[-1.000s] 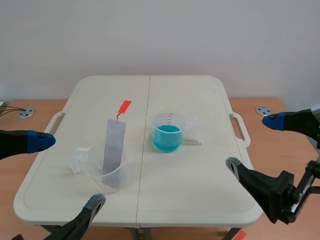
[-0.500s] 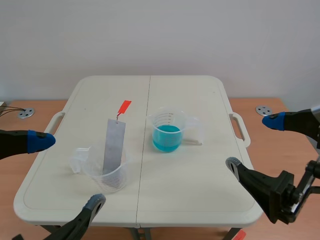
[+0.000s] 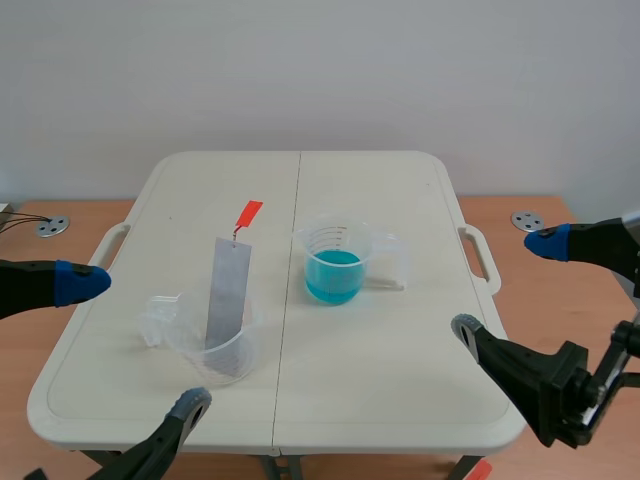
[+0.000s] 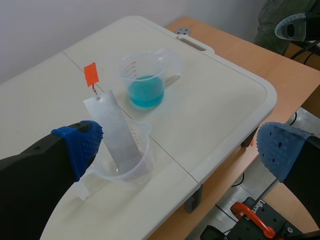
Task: Hold the metal plate by the orange handle, dip it into the blue solution, take it out and point at it, then put the plate back in the beaker on the left.
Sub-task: 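Return to the home posture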
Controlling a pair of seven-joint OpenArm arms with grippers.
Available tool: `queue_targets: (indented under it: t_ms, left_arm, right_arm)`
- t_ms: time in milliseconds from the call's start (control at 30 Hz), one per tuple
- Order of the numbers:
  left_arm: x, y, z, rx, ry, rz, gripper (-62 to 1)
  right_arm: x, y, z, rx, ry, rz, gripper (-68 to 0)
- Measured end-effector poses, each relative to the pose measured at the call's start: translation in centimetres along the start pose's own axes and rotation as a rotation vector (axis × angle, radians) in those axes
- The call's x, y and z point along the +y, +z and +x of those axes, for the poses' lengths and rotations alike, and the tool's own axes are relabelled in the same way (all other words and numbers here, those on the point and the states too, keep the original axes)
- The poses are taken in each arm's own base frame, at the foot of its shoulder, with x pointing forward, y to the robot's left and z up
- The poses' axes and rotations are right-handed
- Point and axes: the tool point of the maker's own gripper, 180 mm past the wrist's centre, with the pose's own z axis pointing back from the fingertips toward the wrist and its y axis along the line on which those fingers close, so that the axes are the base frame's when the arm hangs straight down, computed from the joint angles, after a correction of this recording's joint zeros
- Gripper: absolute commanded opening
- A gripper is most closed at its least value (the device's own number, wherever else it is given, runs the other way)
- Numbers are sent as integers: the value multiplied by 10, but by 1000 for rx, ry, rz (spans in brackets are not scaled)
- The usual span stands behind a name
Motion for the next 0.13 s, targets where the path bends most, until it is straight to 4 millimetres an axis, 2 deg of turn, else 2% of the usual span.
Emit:
queue_targets:
  t_ms: [133]
  left_arm:
    - [0,0,0,0,0,0,14]
  right_arm:
    - [0,0,0,0,0,0,-12]
